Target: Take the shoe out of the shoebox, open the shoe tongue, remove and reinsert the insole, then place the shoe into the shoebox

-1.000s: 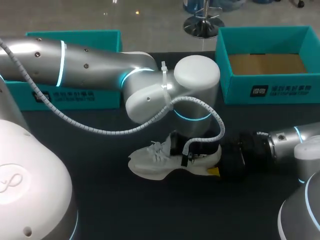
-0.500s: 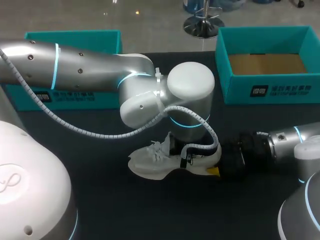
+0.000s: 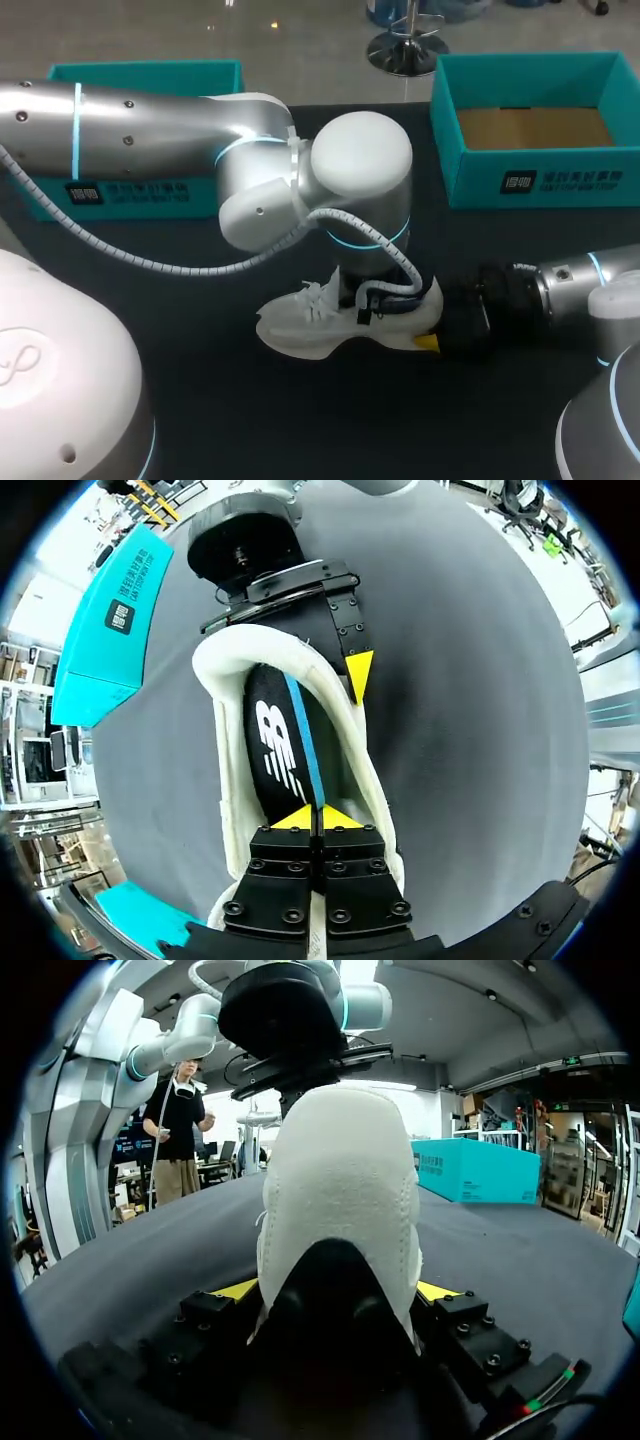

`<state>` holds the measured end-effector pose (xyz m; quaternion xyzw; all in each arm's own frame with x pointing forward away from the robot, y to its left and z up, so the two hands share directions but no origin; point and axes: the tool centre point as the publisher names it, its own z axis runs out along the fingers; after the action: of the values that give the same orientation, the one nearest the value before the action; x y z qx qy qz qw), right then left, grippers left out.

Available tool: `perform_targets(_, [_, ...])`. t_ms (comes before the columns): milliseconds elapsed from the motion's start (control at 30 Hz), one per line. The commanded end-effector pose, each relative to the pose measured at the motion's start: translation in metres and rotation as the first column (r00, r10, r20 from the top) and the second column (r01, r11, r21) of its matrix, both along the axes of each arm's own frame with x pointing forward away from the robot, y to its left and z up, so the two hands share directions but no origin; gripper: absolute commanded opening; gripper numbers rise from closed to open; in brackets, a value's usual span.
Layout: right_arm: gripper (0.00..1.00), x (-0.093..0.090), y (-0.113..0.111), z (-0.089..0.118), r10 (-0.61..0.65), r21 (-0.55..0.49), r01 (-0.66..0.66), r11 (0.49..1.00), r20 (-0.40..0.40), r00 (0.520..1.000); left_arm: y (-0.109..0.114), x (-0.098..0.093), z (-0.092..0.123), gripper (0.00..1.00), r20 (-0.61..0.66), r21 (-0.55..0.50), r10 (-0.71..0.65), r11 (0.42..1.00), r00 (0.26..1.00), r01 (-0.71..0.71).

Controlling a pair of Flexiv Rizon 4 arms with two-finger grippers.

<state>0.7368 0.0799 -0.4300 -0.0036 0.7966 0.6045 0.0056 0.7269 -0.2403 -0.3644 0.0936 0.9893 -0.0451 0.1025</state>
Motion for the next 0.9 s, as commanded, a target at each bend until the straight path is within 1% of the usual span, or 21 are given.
perform_targets(33, [0.00, 0.000, 0.002, -0.002, 0.000, -0.002, 0.000, 1.000, -0.001, 1.000, 0.018, -0.005, 0.021, 0.00, 0.017, -0.033, 0.001, 0.999, 1.000, -0.001])
perform_targets(267, [0.00, 0.000, 0.002, -0.002, 0.000, -0.002, 0.000, 1.000, -0.001, 1.000, 0.028, -0.008, 0.042, 0.00, 0.045, -0.079, 0.010, 0.997, 0.999, -0.007])
perform_targets(433, [0.00, 0.000, 0.002, -0.002, 0.000, -0.002, 0.000, 1.000, -0.001, 1.000, 0.036, -0.013, 0.052, 0.00, 0.045, -0.118, -0.017, 0.993, 0.999, 0.022])
perform_targets(533, [0.00, 0.000, 0.002, -0.002, 0.000, -0.002, 0.000, 1.000, -0.001, 1.000, 0.037, -0.018, 0.054, 0.00, 0.045, -0.124, -0.032, 0.992, 0.998, 0.038])
perform_targets(667, [0.00, 0.000, 0.002, -0.002, 0.000, -0.002, 0.000, 1.000, -0.001, 1.000, 0.027, -0.022, 0.054, 0.00, 0.045, -0.128, -0.045, 0.991, 0.998, 0.050])
perform_targets(900, [0.00, 0.000, 0.002, -0.002, 0.000, -0.002, 0.000, 1.000, -0.001, 1.000, -0.006, -0.028, 0.051, 0.00, 0.037, -0.131, -0.070, 0.989, 0.997, 0.075])
